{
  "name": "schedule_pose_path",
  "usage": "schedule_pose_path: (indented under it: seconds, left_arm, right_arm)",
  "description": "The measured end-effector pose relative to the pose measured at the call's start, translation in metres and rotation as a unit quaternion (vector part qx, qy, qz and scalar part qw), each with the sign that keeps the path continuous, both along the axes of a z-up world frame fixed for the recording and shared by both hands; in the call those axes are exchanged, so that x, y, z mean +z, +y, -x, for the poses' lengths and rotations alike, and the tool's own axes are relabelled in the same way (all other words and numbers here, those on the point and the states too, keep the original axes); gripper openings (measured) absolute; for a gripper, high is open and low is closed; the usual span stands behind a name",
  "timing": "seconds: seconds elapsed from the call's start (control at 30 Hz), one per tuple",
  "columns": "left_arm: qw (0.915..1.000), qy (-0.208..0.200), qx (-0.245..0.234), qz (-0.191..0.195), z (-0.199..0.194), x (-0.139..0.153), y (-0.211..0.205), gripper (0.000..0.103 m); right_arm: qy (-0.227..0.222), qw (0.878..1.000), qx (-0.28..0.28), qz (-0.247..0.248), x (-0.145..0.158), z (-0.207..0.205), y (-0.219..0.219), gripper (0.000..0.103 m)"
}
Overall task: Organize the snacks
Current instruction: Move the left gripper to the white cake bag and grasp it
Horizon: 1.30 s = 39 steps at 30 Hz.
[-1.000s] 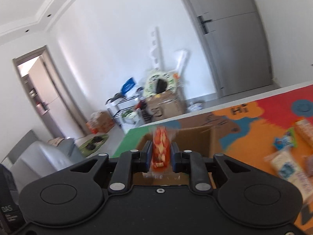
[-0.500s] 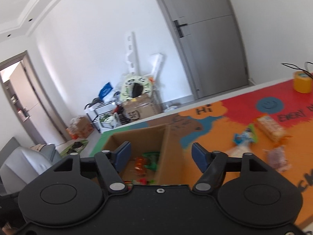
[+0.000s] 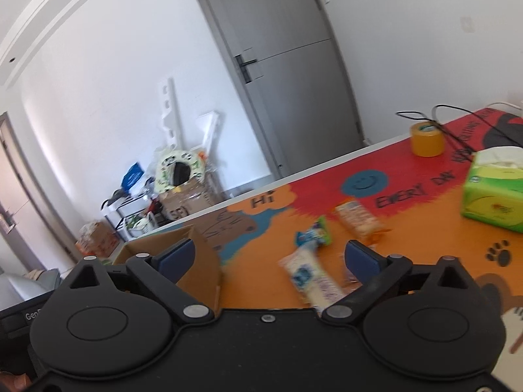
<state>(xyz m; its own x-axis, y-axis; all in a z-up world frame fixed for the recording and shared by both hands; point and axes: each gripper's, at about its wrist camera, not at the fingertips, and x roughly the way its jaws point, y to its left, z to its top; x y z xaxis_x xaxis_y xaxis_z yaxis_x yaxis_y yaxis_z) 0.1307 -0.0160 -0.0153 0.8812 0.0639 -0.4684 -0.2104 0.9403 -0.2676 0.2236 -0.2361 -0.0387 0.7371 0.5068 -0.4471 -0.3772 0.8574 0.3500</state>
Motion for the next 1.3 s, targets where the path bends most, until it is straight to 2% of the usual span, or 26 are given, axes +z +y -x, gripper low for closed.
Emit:
schedule_pose_path:
  seconds: [0.6, 0.97, 1.17, 1.3]
  left_arm:
    - [0.9966, 0.004, -0.081, -0.013, -0.034, -0.004, -0.079, 0.098]
    - [0.9960, 0.022, -0.086, -0.012, -0.061, -0.021, -0.101, 0.096]
    - [0.9965, 0.048, -0.068, 0.003, -0.082, -0.040, -0.105, 0.089]
    - [0.9959, 0.075, -0.048, 0.018, -0.100, -0.058, -0.104, 0.074]
  right_arm:
    - [0.019, 0.998, -0.063, -0.017, -0.018, -0.010, -0.070, 0.101]
    - [0.040, 0.996, -0.073, -0.026, -0.040, -0.030, -0.092, 0.098]
    - [0.075, 0.994, -0.072, -0.034, -0.059, -0.053, -0.095, 0.090]
    - [0.098, 0.992, -0.069, -0.041, -0.071, -0.068, -0.091, 0.085]
